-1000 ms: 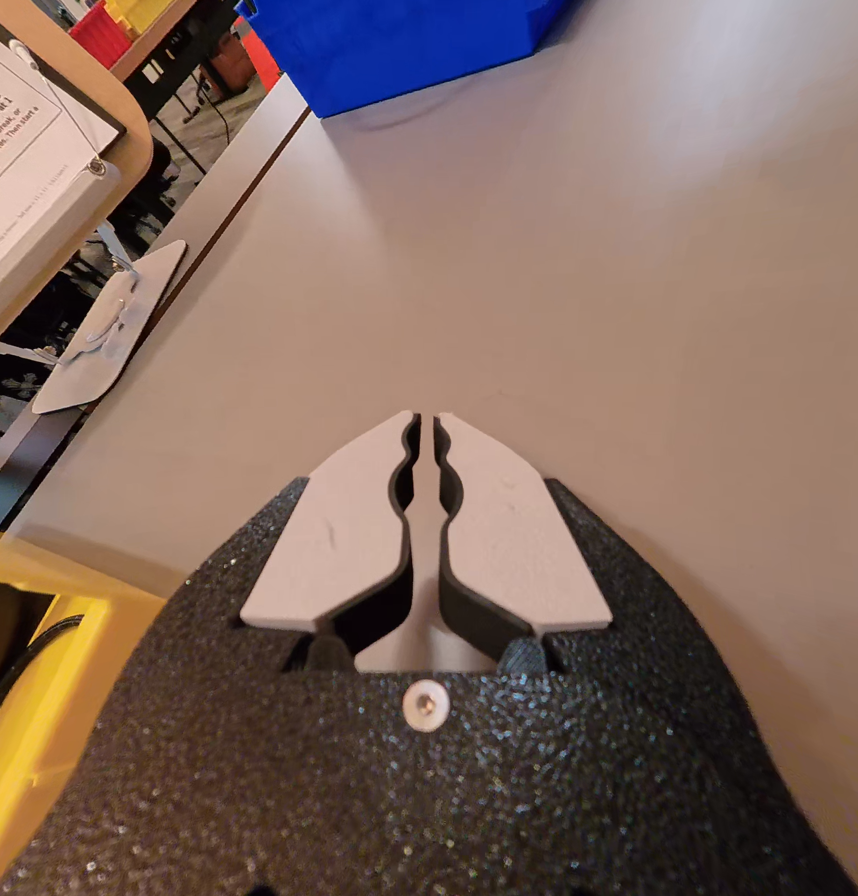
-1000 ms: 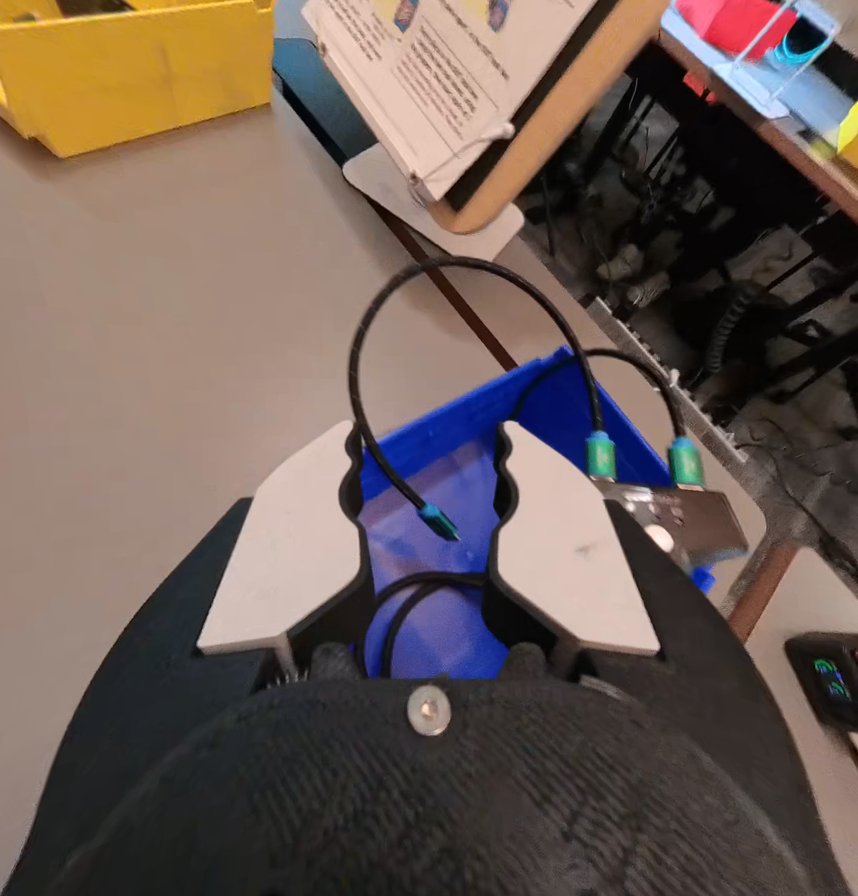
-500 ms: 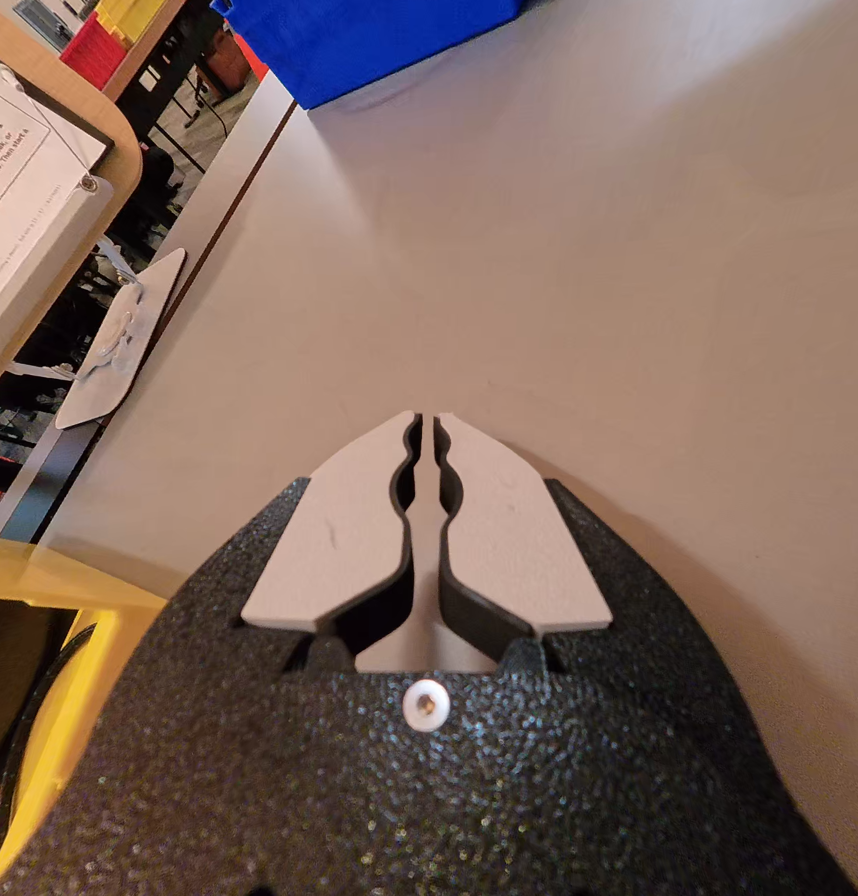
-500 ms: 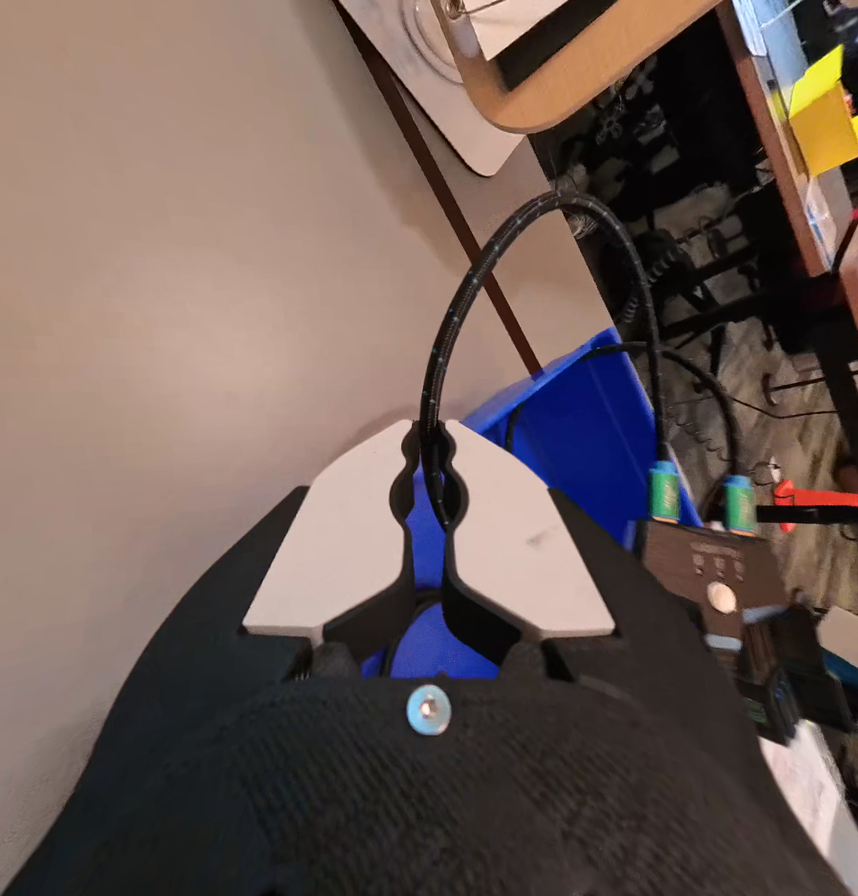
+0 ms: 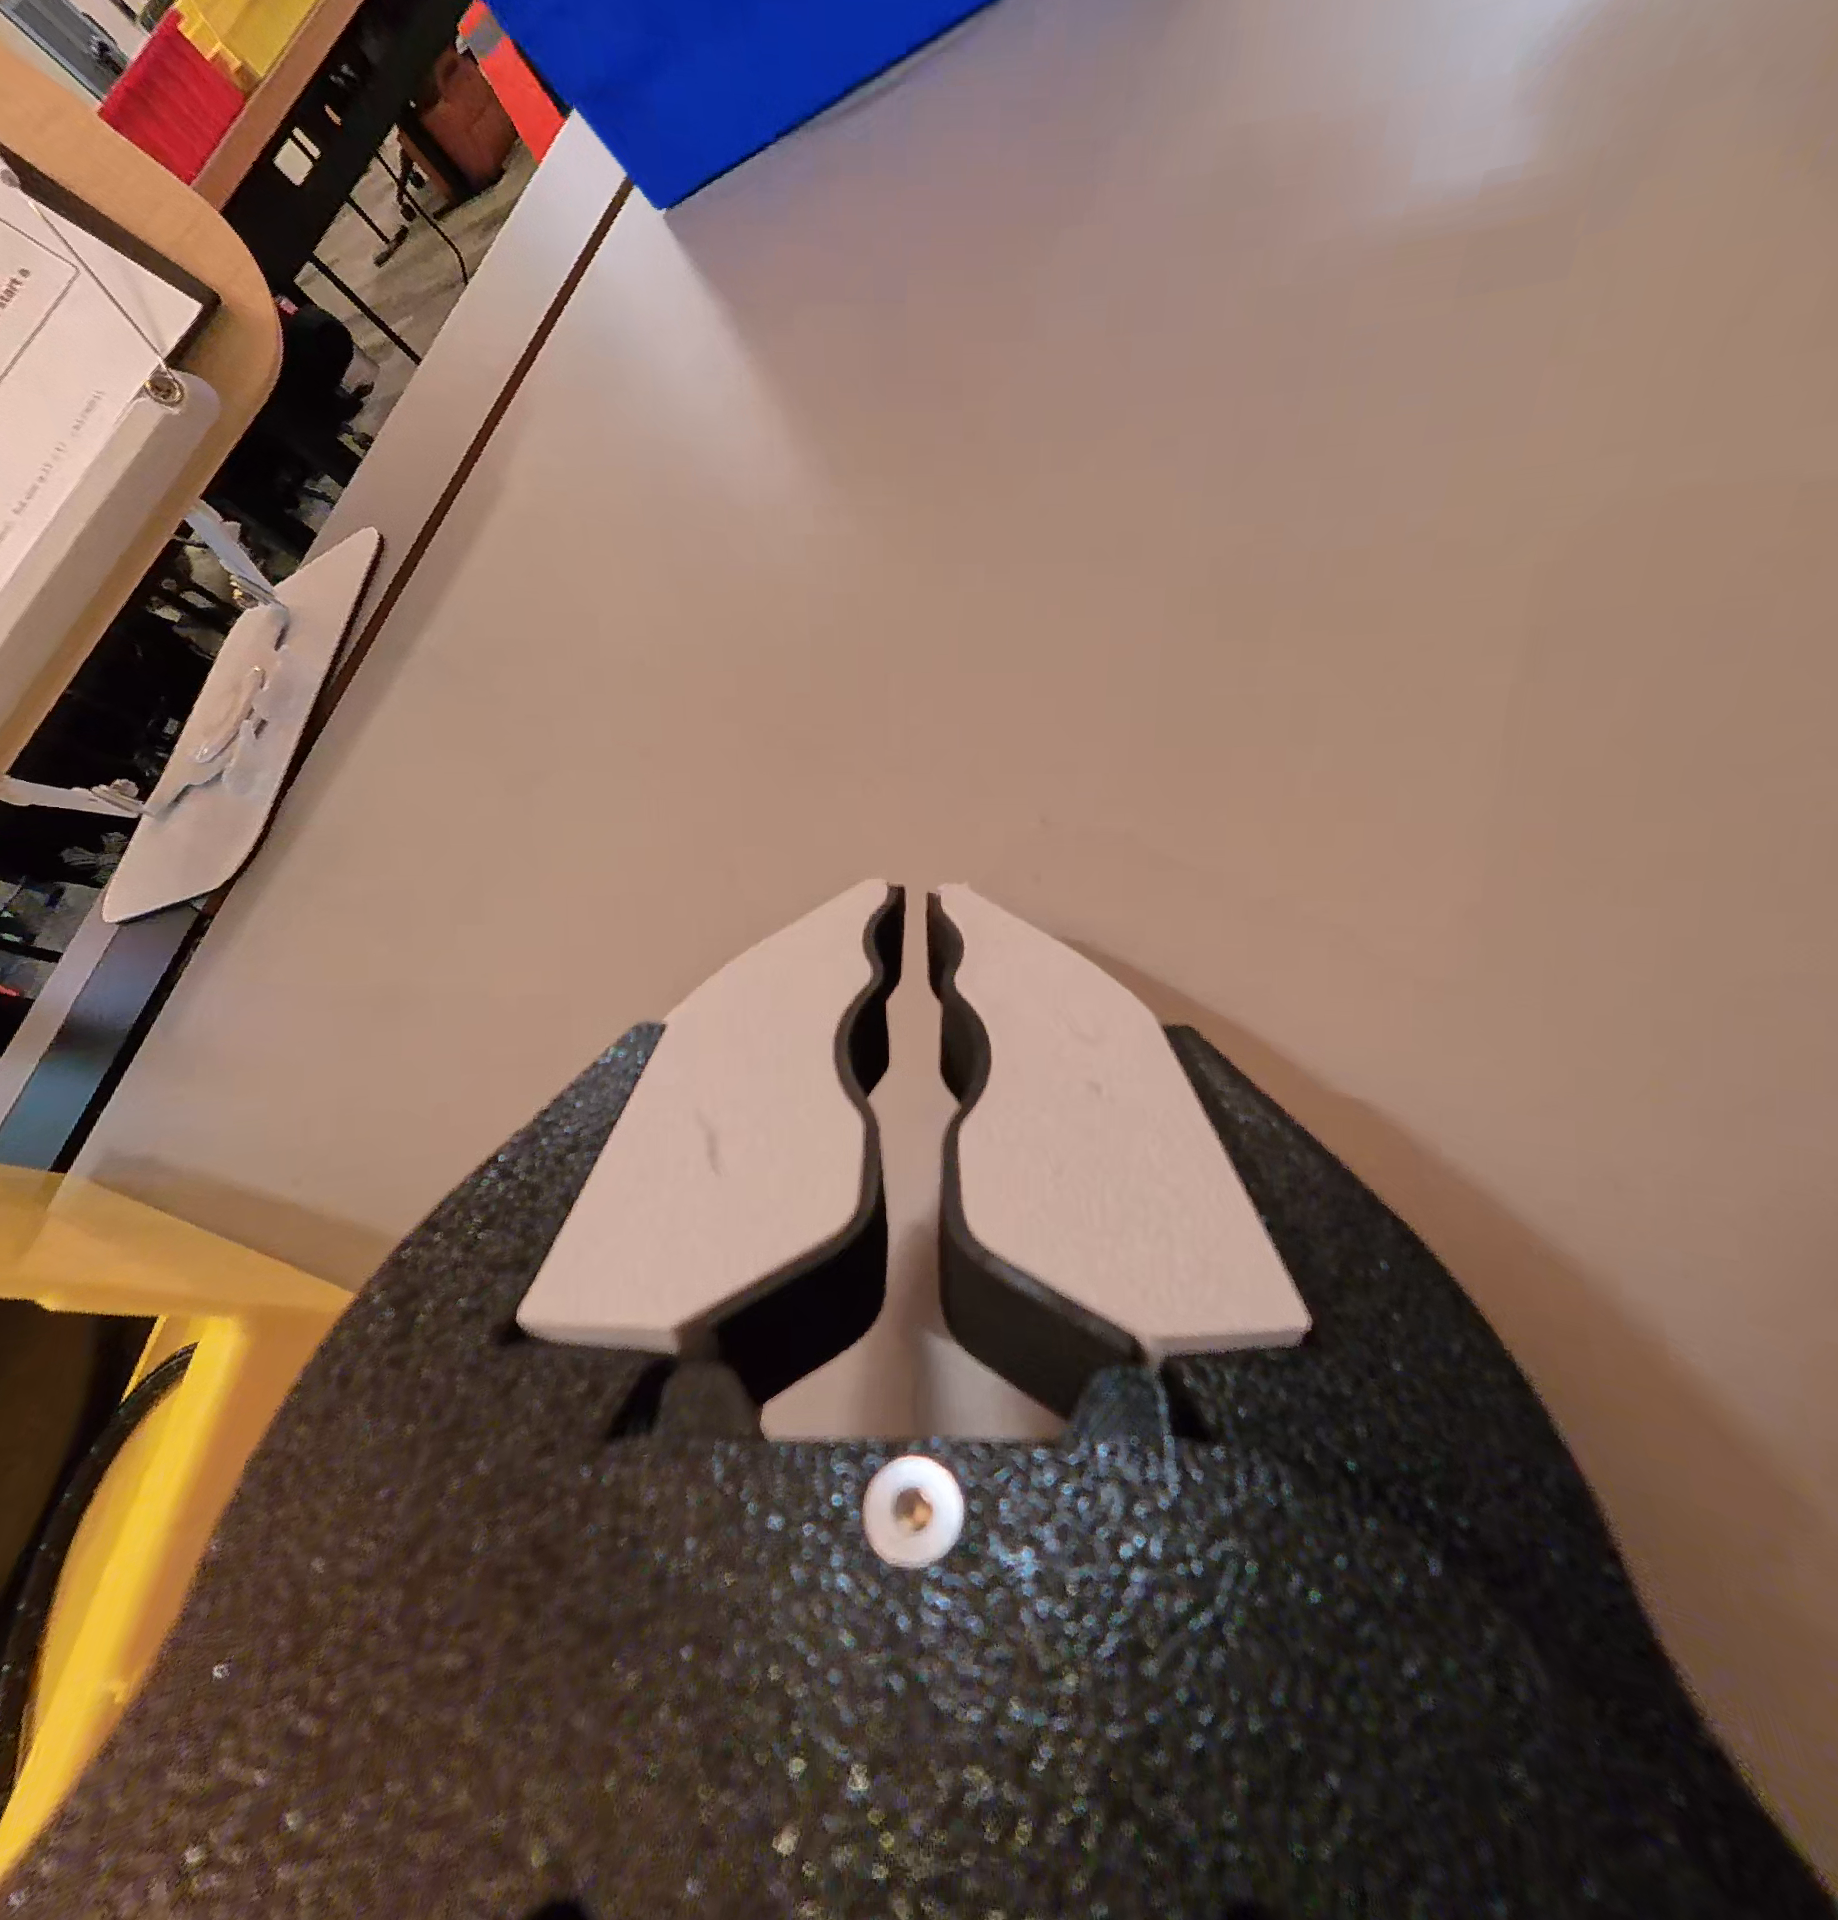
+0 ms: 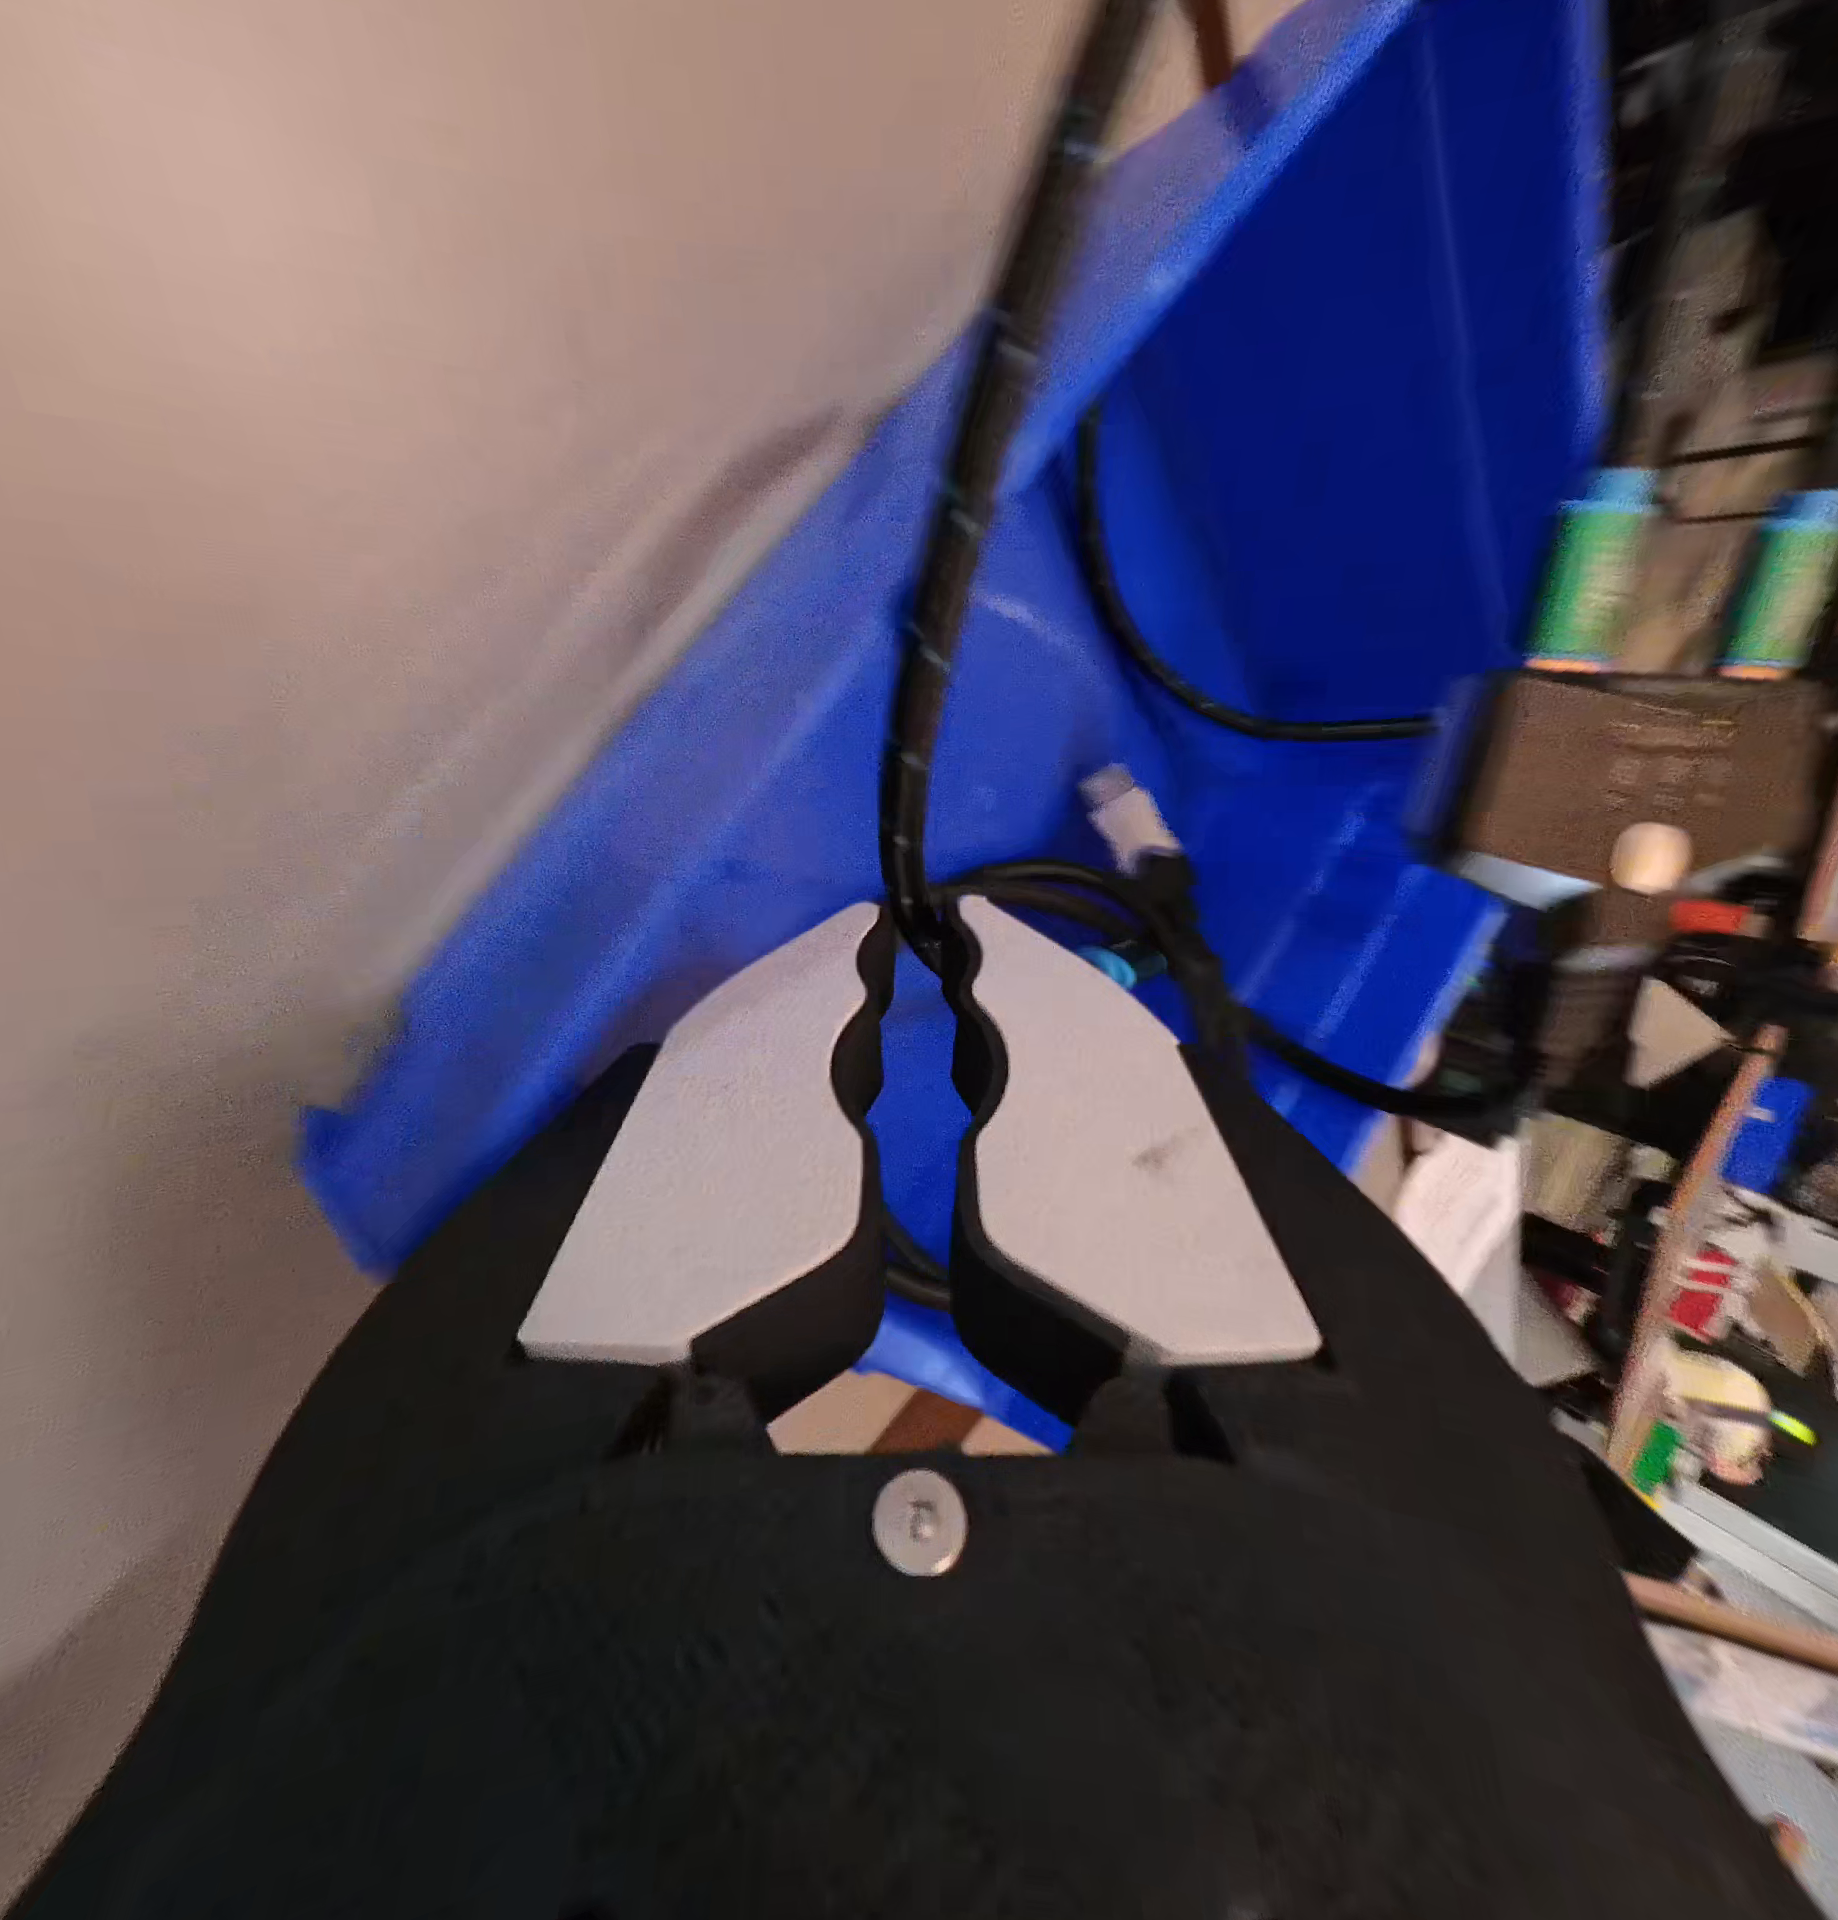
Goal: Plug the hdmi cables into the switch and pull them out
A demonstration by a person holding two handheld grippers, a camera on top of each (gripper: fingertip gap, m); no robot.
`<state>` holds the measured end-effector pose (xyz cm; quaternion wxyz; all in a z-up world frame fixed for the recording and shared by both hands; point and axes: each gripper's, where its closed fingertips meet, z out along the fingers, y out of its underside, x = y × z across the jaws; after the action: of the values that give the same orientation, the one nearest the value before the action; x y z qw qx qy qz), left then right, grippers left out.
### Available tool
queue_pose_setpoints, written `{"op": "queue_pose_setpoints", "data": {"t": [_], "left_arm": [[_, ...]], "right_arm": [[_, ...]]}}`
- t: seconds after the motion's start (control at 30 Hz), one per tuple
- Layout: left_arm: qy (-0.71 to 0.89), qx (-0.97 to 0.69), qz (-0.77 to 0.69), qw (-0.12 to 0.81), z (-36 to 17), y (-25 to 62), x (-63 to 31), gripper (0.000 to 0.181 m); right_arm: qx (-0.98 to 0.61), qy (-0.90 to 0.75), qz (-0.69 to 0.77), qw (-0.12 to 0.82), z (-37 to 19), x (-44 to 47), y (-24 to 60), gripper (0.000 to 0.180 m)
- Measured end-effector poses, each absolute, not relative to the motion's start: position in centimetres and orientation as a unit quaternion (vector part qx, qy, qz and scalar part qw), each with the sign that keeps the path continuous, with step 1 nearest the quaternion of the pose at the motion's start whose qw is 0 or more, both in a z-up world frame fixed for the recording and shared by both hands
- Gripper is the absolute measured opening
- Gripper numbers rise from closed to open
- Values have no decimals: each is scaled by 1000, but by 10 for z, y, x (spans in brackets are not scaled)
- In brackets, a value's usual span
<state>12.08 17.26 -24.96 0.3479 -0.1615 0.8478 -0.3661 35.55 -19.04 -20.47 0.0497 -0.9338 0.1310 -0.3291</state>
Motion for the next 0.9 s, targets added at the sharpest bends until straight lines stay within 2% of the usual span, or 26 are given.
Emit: {"op": "queue_pose_setpoints", "data": {"t": [0.03, 0.13, 0.3, 0.47, 0.6, 0.7, 0.9], "left_arm": [[848, -160, -366, 349, -250, 173, 121, 3], [848, -158, -365, 351, -250, 172, 120, 3], [851, -156, -360, 350, -251, 172, 120, 3], [852, -157, -360, 347, -252, 172, 120, 3], [854, -154, -356, 348, -253, 171, 120, 3], [856, -151, -351, 348, -254, 171, 120, 3], [858, -147, -343, 352, -256, 171, 120, 3]], "right_arm": [[-936, 135, -320, 56, -210, 356, -190, 8], [-929, 184, -289, 138, -211, 357, -185, 12], [-912, 220, -268, 217, -189, 348, -200, 39], [-824, 288, -340, 351, -114, 360, -223, 32], [-784, 333, -442, 281, -98, 388, -270, 26], [-792, 309, -466, 246, -100, 409, -271, 22], [-759, 347, -500, 232, -89, 469, -267, 0]]}}
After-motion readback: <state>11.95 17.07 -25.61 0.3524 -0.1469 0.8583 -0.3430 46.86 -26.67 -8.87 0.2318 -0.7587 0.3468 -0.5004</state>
